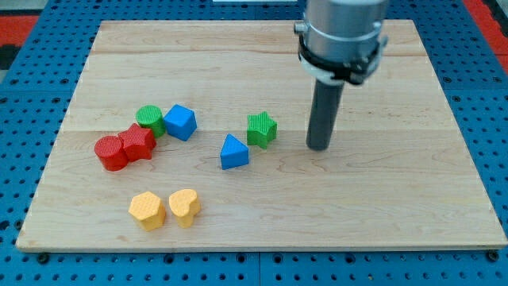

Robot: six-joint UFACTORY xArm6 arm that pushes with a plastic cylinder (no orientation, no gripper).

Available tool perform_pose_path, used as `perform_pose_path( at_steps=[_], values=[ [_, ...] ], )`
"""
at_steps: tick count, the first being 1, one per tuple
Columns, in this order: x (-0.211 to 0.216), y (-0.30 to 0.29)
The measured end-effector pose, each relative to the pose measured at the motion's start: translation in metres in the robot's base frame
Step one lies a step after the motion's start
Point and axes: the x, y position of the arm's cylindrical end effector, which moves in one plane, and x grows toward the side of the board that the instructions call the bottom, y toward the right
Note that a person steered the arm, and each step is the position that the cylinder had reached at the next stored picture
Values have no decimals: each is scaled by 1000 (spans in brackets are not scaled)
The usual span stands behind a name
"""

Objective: Place the green star at the left center

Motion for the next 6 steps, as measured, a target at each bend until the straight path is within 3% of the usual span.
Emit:
perform_pose_path(
  at_steps=[2, 3, 4, 5, 6],
  values=[
    [-122, -171],
    [-126, -199],
    [-101, -93],
    [-84, -157],
    [-108, -215]
  ],
)
